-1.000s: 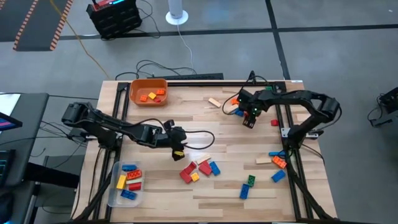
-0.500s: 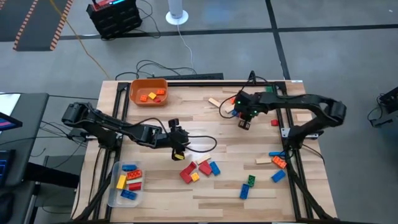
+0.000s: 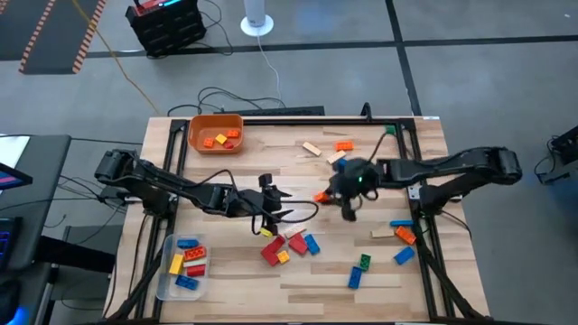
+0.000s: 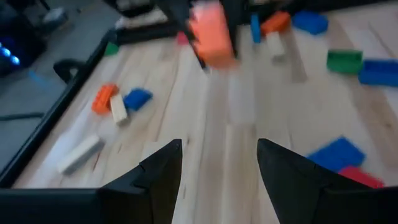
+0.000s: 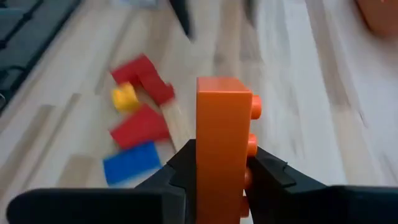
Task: Sort blocks by size
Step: Put the large orange game piece into the transparent bin, then put the small yellow game piece into the orange bin
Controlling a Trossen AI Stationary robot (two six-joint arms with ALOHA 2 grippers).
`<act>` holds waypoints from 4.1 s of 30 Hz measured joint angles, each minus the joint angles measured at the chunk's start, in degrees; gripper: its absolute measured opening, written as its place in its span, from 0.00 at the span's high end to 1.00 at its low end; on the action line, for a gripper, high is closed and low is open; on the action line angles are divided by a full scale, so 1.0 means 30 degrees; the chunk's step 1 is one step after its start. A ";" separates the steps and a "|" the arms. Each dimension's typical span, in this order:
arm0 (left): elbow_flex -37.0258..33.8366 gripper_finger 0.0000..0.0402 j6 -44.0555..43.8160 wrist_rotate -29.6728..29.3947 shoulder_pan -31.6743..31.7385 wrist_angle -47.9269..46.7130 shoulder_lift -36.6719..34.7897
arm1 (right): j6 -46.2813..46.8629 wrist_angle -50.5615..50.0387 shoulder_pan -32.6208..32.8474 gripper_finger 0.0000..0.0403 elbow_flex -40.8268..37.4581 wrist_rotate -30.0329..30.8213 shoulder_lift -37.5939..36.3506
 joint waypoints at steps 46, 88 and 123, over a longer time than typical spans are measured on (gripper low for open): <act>0.0591 0.79 -0.1866 0.1628 0.0424 -0.1530 -0.0499 | -0.0583 0.4969 0.1551 0.42 0.0904 0.1759 0.3365; 0.3816 0.49 -2.4545 1.3759 -0.6550 -2.3832 -0.2863 | 0.2889 -0.1427 0.9055 0.33 0.1795 0.7857 0.4834; 0.3883 0.49 -1.7666 0.0831 -0.3883 -2.5845 -0.6907 | -0.3910 0.0411 0.7090 0.33 1.0739 0.3247 1.4635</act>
